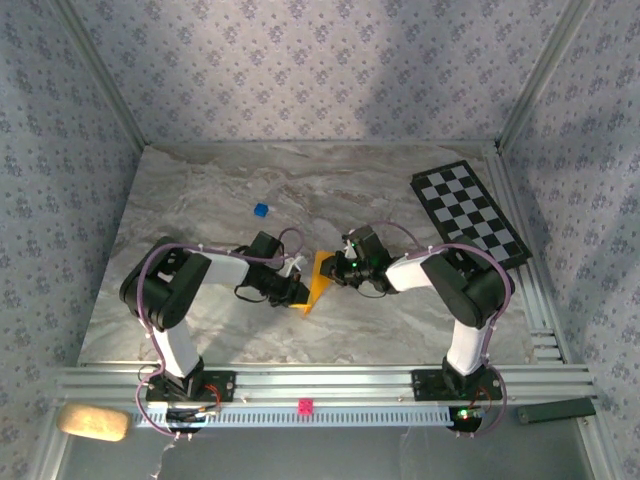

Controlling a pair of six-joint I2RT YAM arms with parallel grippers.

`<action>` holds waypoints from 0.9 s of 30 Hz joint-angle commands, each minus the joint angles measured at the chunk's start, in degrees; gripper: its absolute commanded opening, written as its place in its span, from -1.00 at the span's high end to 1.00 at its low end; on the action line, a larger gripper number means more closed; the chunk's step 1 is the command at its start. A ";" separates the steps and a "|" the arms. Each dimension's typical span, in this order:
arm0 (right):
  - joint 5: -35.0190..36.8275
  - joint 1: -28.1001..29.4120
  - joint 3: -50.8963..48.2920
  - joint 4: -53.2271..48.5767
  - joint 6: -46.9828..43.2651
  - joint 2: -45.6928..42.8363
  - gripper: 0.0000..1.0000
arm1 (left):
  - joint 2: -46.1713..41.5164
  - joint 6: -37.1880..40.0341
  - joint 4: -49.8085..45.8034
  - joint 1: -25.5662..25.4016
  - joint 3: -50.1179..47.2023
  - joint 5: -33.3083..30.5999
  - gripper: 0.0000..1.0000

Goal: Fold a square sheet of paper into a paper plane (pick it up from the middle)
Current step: Fold the wing for the fifth time at the center of the table.

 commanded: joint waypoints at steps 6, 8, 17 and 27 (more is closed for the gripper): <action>3.89 -0.13 -0.59 -7.96 -1.58 2.68 0.71 | -2.93 0.42 -7.33 -0.51 -3.01 -1.25 0.82; 3.87 -0.10 -0.60 -8.07 -1.53 2.70 0.71 | -2.85 0.45 -7.21 -0.44 -3.27 -1.24 0.98; 4.09 -0.13 -0.65 -8.21 -1.53 2.78 0.71 | -3.48 0.15 -8.85 -0.47 -3.92 -1.98 0.76; 3.98 0.03 -0.48 -8.14 -1.57 3.24 0.71 | -4.68 0.06 -9.58 -0.51 -4.98 -1.91 1.00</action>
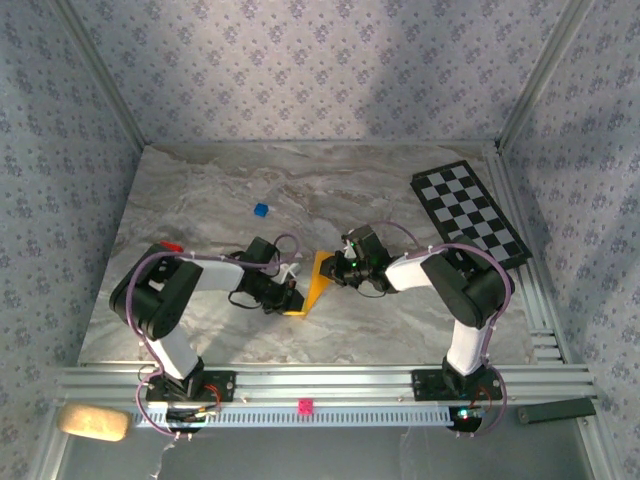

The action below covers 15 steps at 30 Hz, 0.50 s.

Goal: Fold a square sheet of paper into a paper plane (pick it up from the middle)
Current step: Fold the wing for the fifth time at the center of the table.

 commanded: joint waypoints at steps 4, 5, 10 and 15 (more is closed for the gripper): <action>3.98 -0.19 -0.83 -7.38 -1.55 3.28 0.71 | -0.41 0.13 -6.40 -0.40 -1.56 -0.58 0.82; 3.98 -0.26 -0.85 -7.35 -1.53 3.29 0.71 | -0.57 0.13 -6.42 -0.37 -1.78 -0.67 0.83; 4.14 -0.17 -0.86 -7.37 -1.47 3.35 0.71 | -0.73 0.13 -7.03 -0.31 -2.18 -1.30 1.00; 4.16 -0.10 -0.99 -7.17 -1.37 3.53 0.71 | -1.19 0.12 -7.67 -0.25 -2.54 -1.75 0.83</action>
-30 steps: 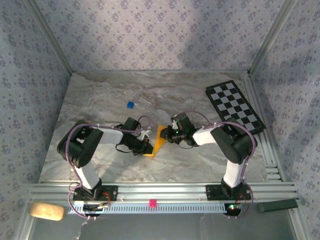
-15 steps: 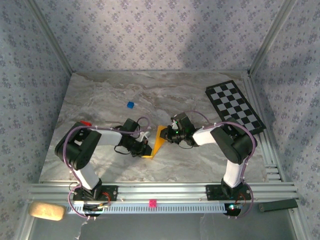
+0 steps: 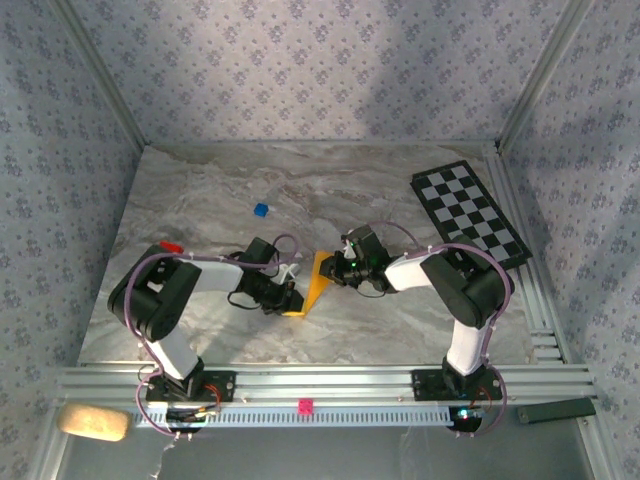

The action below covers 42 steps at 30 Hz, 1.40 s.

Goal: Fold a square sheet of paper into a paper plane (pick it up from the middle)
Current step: Fold the wing for the fifth time at the center of the table.

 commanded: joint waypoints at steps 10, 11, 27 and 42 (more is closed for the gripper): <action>4.16 -0.28 -1.00 -7.06 -1.18 3.77 0.71 | -0.63 -0.25 -7.02 -0.36 -2.76 -1.08 1.00; 4.16 -0.28 -1.01 -7.07 -1.18 3.77 0.71 | -0.56 -0.22 -7.12 -0.39 -2.78 -1.11 0.93; 4.16 -0.37 -0.68 -7.15 -0.96 4.21 0.71 | -1.60 0.02 -8.46 -0.44 -3.90 -2.20 0.81; 4.08 -0.37 -0.50 -7.17 -0.85 4.30 0.71 | -8.03 -1.23 -9.91 -0.39 -3.90 -4.46 0.75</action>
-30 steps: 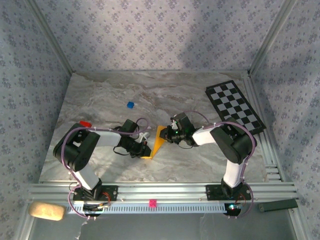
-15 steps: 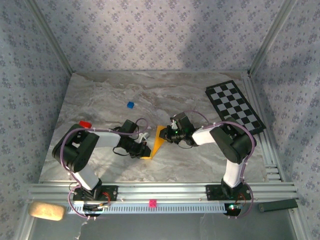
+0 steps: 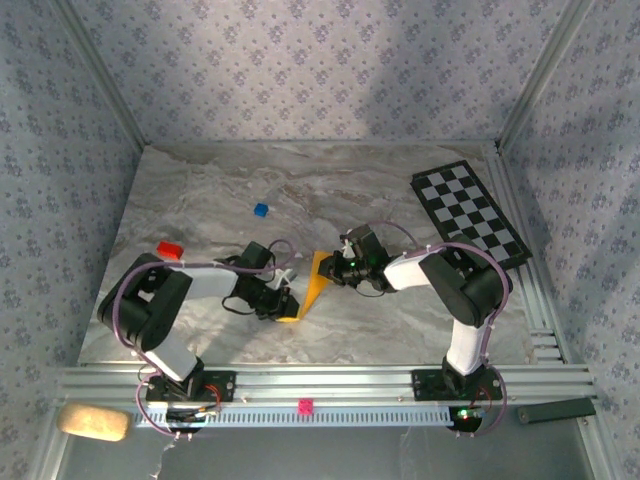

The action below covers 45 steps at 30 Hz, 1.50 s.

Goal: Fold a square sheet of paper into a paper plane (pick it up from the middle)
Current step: Fold the wing for the fifth time at the center of the table.

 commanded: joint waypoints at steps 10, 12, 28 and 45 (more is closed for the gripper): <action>4.81 -0.32 -1.16 -7.06 -0.76 3.60 0.71 | -7.55 -2.68 -1.98 0.24 7.22 -0.70 0.86; 4.63 -0.33 -1.07 -7.08 -0.70 3.69 0.71 | -4.92 -2.65 -1.58 -0.51 10.54 0.74 0.88; 4.81 -0.16 -1.11 -6.99 -0.53 3.34 0.71 | 10.09 -1.06 -2.44 -5.00 19.63 -5.31 1.00; 5.08 -0.32 -1.69 -6.84 -0.23 3.74 0.71 | 10.82 0.44 -2.48 -5.30 10.47 -7.98 1.00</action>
